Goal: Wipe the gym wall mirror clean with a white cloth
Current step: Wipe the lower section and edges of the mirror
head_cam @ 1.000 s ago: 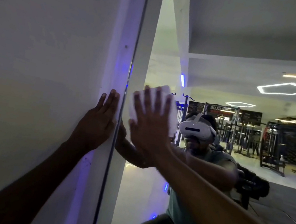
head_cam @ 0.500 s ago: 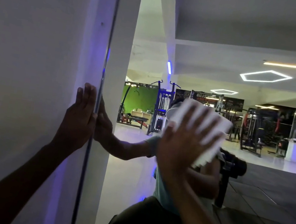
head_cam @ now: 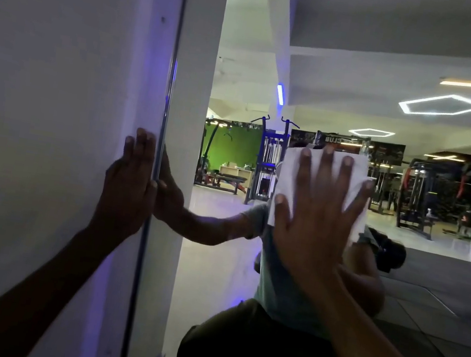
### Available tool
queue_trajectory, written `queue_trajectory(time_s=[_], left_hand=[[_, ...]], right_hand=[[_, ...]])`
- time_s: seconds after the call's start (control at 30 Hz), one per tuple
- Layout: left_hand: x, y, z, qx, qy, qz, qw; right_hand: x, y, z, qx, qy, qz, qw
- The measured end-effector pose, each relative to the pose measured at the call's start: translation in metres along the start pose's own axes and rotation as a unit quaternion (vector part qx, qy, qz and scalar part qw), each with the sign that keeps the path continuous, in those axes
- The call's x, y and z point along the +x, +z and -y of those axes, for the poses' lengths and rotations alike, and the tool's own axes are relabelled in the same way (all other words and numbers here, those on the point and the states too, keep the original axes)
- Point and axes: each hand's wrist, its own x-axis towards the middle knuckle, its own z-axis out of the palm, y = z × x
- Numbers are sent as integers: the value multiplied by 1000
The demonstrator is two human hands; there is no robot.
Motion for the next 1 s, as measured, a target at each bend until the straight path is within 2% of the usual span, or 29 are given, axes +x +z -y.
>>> queue_trajectory(time_s=[0.07, 0.1, 0.23, 0.33, 0.4, 0.43, 0.57, 0.63, 0.7, 0.77, 0.8, 0.9, 1.0], left_hand=[[-7, 4, 0, -11, -10, 1, 1000], [-9, 5, 1, -12, -10, 1, 1000], [-11, -1, 9, 9, 41, 7, 999], [-12, -4, 21, 29, 60, 20, 998], [-12, -7, 23, 39, 58, 26, 997], [-12, -7, 22, 39, 56, 27, 997], [-13, -5, 9, 0, 15, 24, 1000], [-14, -4, 3, -17, 6, 19, 1000], [-16, -2, 1, -37, 10, 20, 999], [-18, -2, 2, -54, 17, 19, 998], [-17, -2, 3, -57, 23, 21, 998], [-21, -5, 14, -28, 49, 26, 998], [-31, -6, 24, 5, 61, 40, 997]], right_hand=[[8, 2, 36, 27, 39, 6, 999], [14, 6, 59, 45, 21, 14, 999], [30, 27, 141, 101, -174, 30, 979], [31, 28, 164, 119, -228, 50, 965], [35, 26, 147, 126, -243, 27, 962], [36, 23, 130, 119, -226, 20, 967], [23, 6, 29, 37, -70, 19, 997], [6, -3, -3, 8, -33, 29, 999], [-4, -3, 2, 3, 8, 36, 999], [-1, 3, 35, 23, 51, 24, 998], [2, 7, 55, 34, 45, 25, 998], [-7, 22, 117, 73, -93, 42, 992], [-37, 29, 145, 141, -233, 74, 959]])
